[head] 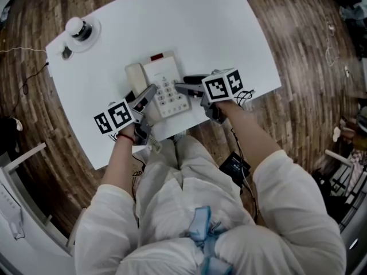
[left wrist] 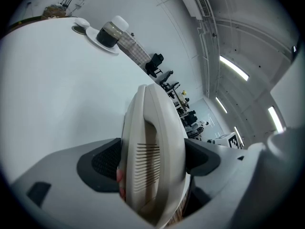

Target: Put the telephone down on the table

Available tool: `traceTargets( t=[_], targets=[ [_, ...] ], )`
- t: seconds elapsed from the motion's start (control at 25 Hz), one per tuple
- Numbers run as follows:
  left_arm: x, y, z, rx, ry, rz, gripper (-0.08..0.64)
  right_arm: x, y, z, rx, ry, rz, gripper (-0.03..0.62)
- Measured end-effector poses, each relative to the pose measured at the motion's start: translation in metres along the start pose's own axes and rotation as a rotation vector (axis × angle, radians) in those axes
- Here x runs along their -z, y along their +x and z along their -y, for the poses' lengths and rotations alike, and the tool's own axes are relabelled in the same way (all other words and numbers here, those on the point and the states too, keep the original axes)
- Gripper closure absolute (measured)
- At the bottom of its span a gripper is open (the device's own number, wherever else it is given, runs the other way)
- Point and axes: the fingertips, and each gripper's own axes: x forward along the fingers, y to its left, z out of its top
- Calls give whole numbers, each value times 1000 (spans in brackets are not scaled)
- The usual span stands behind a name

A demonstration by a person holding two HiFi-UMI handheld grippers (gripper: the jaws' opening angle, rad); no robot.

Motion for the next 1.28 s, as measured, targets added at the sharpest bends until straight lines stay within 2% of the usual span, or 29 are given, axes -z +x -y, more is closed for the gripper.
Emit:
traceTargets(
  t=[0.08, 0.28, 0.56, 0.96, 1.28],
  targets=[
    [0, 0, 1, -11, 33, 7, 163, 2, -3, 1, 30, -15, -12, 360],
    [4, -1, 1, -85, 187, -35, 163, 6, -10, 3, 101, -96, -58, 360],
    [2, -12, 8, -168, 292, -62, 163, 10, -24, -6, 155, -187, -71, 360],
    [7, -45, 46, -150, 445, -54, 172, 12, -43, -46, 129, -295, -17, 360],
    [18, -69, 71, -121, 494, -39, 206, 21, -59, -76, 90, -333, 18, 367]
  ],
)
